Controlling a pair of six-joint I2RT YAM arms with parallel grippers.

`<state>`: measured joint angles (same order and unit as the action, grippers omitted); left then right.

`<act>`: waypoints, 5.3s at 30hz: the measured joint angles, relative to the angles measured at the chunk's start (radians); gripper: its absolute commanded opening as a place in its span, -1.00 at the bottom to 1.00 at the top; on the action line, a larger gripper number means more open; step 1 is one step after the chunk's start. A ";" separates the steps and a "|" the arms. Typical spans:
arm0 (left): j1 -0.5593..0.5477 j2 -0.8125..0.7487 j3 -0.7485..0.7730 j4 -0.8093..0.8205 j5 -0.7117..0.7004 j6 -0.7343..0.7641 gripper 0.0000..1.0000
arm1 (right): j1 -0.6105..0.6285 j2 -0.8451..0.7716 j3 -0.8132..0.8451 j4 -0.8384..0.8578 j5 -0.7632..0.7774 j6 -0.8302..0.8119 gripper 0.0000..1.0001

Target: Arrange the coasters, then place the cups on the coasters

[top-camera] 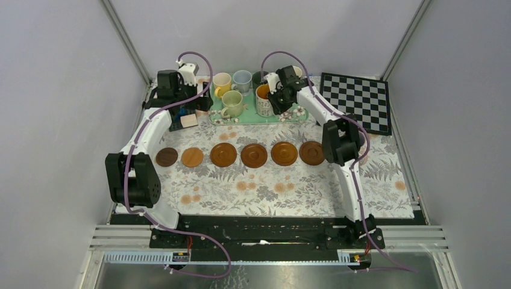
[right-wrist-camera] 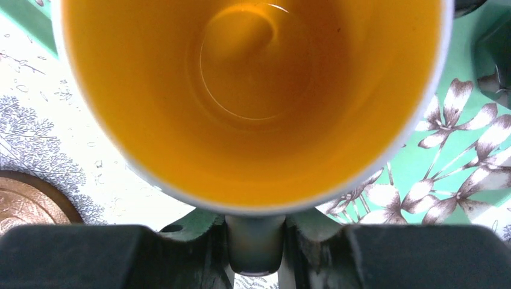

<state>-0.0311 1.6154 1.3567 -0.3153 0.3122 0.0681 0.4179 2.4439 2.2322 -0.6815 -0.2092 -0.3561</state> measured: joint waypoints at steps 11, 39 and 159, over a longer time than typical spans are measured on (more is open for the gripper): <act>0.000 0.023 0.012 0.003 0.019 -0.008 0.98 | -0.042 -0.389 -0.621 0.480 -0.056 0.114 -1.00; -0.016 0.065 0.042 0.011 0.100 -0.036 0.98 | -0.105 -0.542 -0.985 0.958 -0.084 0.180 -1.00; -0.036 0.060 0.045 0.017 0.088 -0.059 0.98 | -0.169 -1.151 -1.548 0.521 0.077 0.087 -1.00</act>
<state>-0.0669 1.6756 1.4021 -0.2981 0.4000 0.0093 0.2485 1.2930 0.6842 -0.1604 -0.1326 -0.2691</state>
